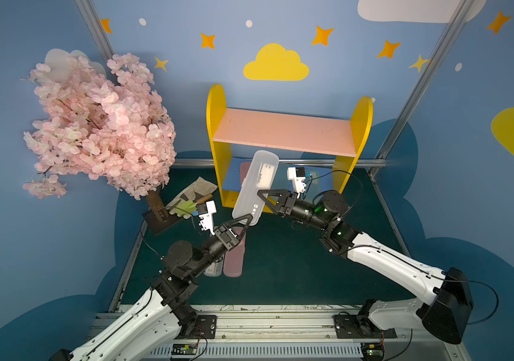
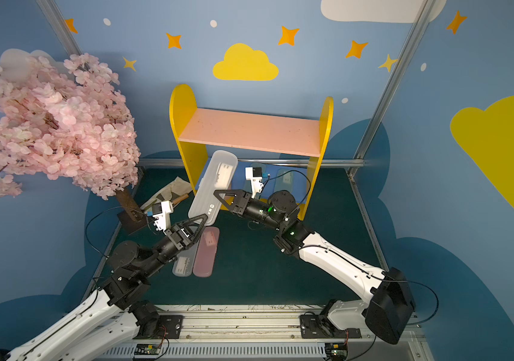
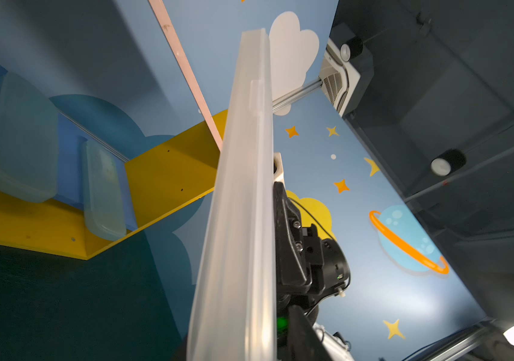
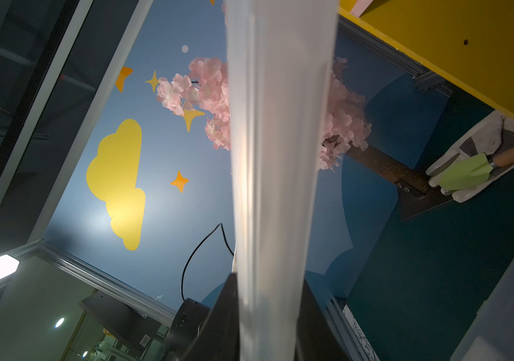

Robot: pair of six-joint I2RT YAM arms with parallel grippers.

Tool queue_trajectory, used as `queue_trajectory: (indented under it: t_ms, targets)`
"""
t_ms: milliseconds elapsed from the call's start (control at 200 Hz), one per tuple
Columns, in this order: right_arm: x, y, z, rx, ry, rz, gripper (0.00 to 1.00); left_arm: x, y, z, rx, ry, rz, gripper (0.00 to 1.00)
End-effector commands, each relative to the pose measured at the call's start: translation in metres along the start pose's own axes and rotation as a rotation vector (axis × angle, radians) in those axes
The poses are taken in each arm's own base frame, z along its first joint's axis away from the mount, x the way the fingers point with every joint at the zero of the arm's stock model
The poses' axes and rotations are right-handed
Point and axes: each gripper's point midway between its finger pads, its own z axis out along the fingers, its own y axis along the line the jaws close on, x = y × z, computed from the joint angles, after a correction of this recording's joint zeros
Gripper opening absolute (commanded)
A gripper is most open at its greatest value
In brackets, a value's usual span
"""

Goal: Remove the pencil cases from the shelf
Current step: Place the pencil case at the center of the board.

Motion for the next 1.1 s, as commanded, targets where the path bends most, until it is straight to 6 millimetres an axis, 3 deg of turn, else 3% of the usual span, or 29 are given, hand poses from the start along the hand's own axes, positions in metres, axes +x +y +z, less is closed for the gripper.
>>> queue_trajectory:
  t_ms: [0,155,265,446,656,846,1096]
  targets:
    - [-0.002,-0.002,-0.003,-0.004,-0.017,-0.043,0.17,-0.011,-0.007,-0.01,-0.062,-0.028,0.045,0.78]
    - [0.004,-0.032,-0.018,0.098,-0.027,-0.065,0.17,-0.02,0.016,-0.036,-0.25,-0.068,0.105,0.93]
    - [0.021,-0.066,-0.033,0.243,0.035,-0.086,0.17,-0.025,0.036,-0.057,-0.363,-0.104,0.168,0.99]
    - [0.057,-0.118,-0.061,0.423,0.164,-0.11,0.17,-0.026,0.05,-0.077,-0.451,-0.086,0.338,1.0]
    - [0.094,-0.171,-0.084,0.522,0.245,-0.032,0.17,-0.031,0.063,-0.097,-0.558,-0.091,0.379,1.0]
    - [0.121,-0.197,-0.078,0.513,0.36,-0.015,0.16,-0.026,0.075,-0.099,-0.557,-0.101,0.346,1.0]
    - [0.137,-0.233,-0.066,0.555,0.375,0.099,0.16,-0.02,0.082,-0.097,-0.559,-0.09,0.317,1.0]
